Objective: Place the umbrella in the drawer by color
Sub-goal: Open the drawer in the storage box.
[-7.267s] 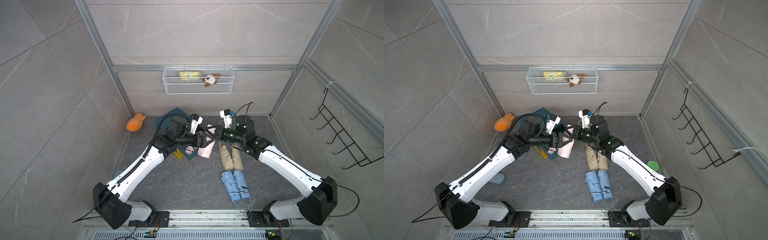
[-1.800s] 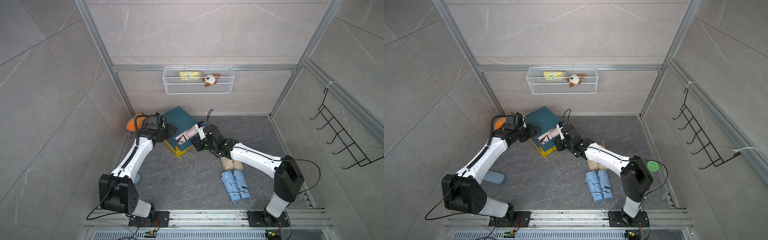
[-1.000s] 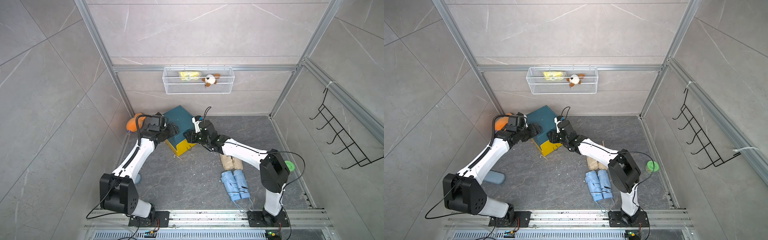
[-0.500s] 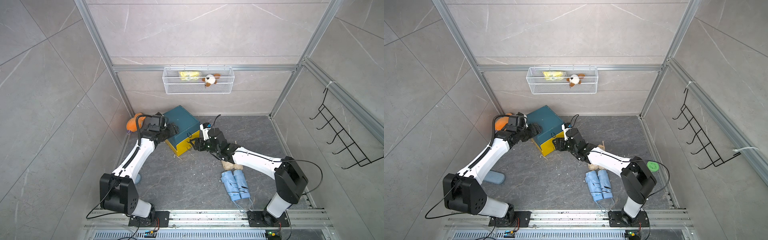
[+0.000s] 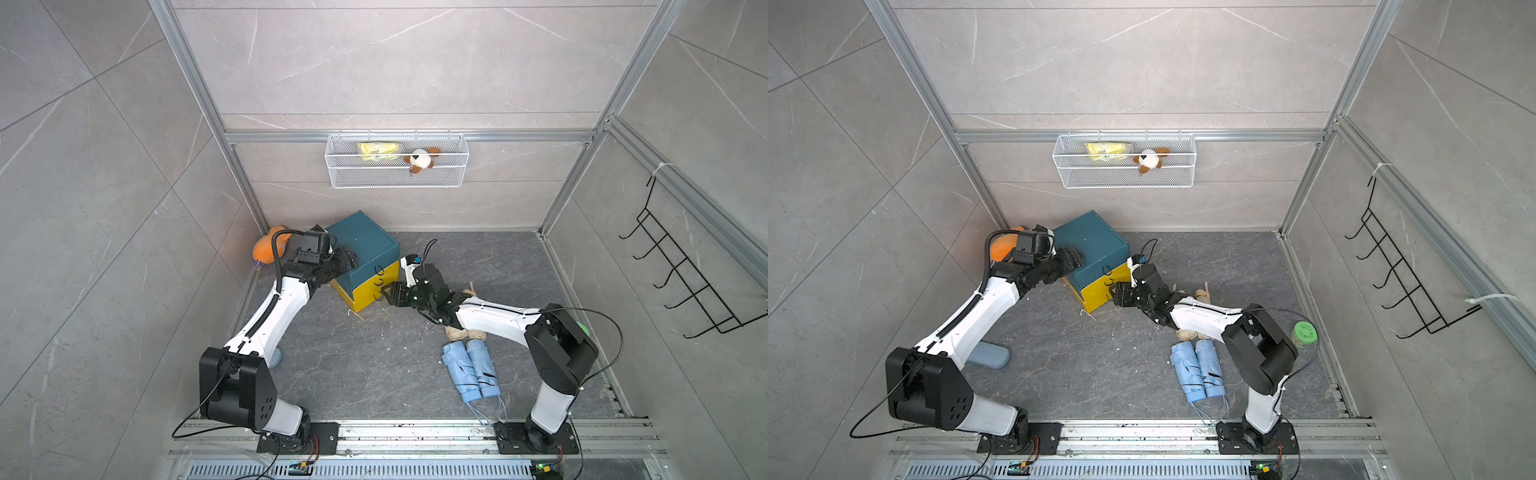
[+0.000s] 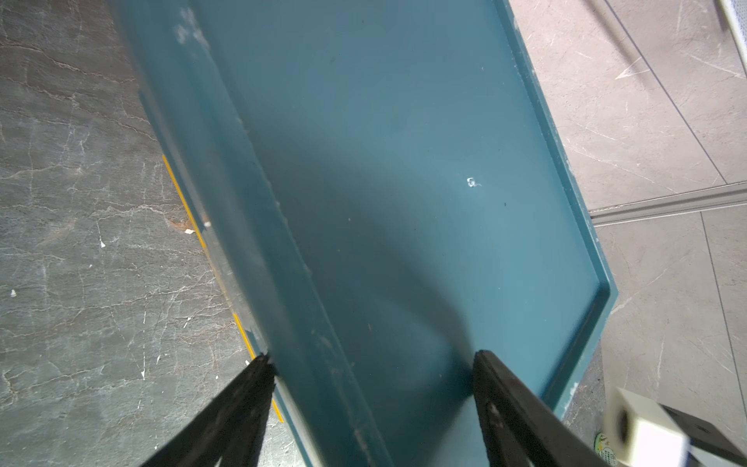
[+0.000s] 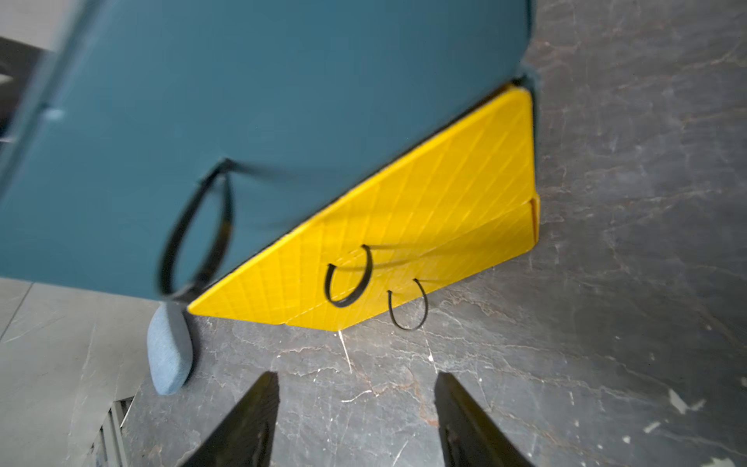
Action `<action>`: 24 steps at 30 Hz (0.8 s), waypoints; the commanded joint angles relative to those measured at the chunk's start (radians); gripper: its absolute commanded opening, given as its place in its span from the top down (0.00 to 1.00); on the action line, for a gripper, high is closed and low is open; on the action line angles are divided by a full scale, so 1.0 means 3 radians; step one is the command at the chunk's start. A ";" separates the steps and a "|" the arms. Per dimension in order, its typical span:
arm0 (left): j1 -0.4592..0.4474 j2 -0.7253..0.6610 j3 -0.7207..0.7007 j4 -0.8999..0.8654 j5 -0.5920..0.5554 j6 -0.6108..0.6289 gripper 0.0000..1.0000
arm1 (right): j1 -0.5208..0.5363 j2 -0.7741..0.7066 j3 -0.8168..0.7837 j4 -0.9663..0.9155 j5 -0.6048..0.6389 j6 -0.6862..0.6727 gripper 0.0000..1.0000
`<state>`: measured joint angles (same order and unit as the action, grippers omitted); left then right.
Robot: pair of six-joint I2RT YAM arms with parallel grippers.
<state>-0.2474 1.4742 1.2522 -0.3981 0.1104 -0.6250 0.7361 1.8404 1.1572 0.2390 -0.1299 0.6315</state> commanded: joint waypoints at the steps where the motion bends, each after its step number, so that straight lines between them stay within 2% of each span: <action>1: -0.0106 0.0143 -0.0155 -0.0289 0.0201 0.0084 0.21 | -0.0047 0.0119 0.0137 0.0258 -0.0114 0.0184 0.37; 12: -0.0111 0.0128 -0.0178 -0.0289 0.0177 0.0094 0.21 | -0.0086 0.0382 0.0322 0.0466 -0.0262 0.0400 0.40; 20: -0.0107 0.0123 -0.0180 -0.0294 0.0159 0.0102 0.21 | -0.0089 0.0530 0.0456 0.0455 -0.0295 0.0474 0.45; 24: -0.0106 0.0131 -0.0181 -0.0298 0.0147 0.0100 0.21 | -0.0096 0.0581 0.0488 0.0487 -0.0321 0.0503 0.51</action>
<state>-0.2474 1.4712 1.2465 -0.3912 0.1093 -0.6247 0.7116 1.9915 1.2743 0.3576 -0.2131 0.7666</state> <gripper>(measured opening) 0.792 0.499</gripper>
